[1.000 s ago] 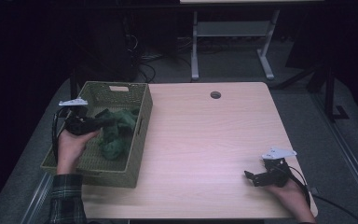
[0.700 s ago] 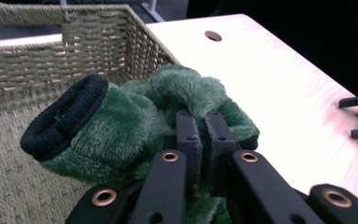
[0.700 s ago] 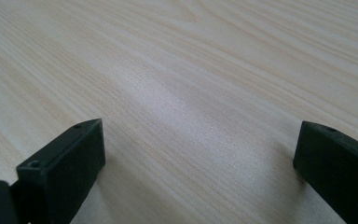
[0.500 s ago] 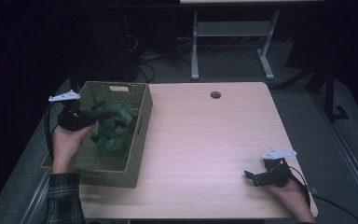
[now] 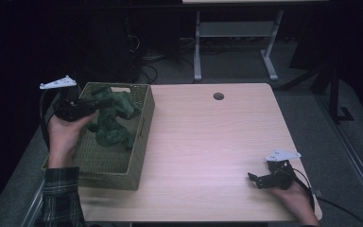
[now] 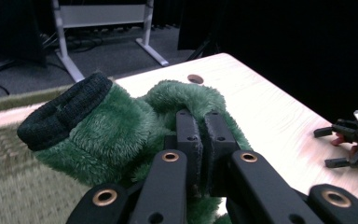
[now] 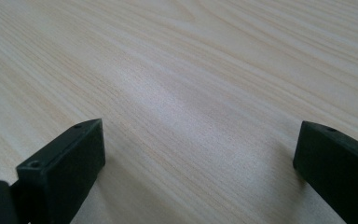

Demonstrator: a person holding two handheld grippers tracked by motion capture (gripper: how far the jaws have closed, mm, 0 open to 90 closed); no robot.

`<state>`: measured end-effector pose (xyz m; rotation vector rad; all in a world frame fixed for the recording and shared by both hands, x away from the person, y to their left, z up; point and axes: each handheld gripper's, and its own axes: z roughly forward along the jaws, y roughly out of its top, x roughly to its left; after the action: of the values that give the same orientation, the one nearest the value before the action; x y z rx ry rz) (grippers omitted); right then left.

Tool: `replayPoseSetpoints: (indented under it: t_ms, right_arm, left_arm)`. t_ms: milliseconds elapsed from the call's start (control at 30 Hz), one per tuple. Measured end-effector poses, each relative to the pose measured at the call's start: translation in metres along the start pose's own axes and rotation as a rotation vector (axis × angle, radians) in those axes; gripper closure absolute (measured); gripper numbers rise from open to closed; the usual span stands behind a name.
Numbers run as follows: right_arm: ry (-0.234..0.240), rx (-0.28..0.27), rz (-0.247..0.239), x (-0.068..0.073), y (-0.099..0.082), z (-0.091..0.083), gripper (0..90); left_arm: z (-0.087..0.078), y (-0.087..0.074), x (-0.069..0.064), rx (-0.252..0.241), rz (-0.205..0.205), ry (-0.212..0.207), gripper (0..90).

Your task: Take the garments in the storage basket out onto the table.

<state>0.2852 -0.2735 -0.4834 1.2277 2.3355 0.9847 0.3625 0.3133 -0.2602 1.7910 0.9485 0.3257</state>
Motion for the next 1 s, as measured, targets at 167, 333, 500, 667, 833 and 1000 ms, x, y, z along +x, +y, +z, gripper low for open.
replayPoseSetpoints:
  t_ms: [167, 333, 500, 667, 833, 1000]
  right_arm:
    - [-0.002, -0.001, -0.001, 0.000, 0.000, 0.000, 1.7]
    - [-0.002, -0.001, -0.001, 0.000, 0.000, 0.000, 1.7]
    - [-0.002, -0.001, -0.001, 0.000, 0.000, 0.000, 1.7]
    - [-0.002, -0.001, -0.002, 0.000, 0.000, 0.000, 1.7]
    - [-0.002, -0.002, -0.002, 0.000, 0.000, 0.000, 1.7]
    - [-0.003, -0.001, -0.002, 0.000, 0.000, 0.000, 1.7]
  left_arm:
    - [-0.002, 0.017, -0.011, -0.020, 0.029, -0.015, 86.6]
    - [-0.002, 0.031, -0.021, -0.036, 0.053, -0.029, 86.6]
    - [0.004, 0.041, -0.034, -0.053, 0.071, -0.061, 86.6]
    - [0.015, 0.049, -0.050, -0.064, 0.091, -0.097, 86.5]
    - [0.030, 0.055, -0.066, -0.069, 0.105, -0.135, 86.5]
    - [0.050, 0.057, -0.081, -0.059, 0.117, -0.182, 86.5]
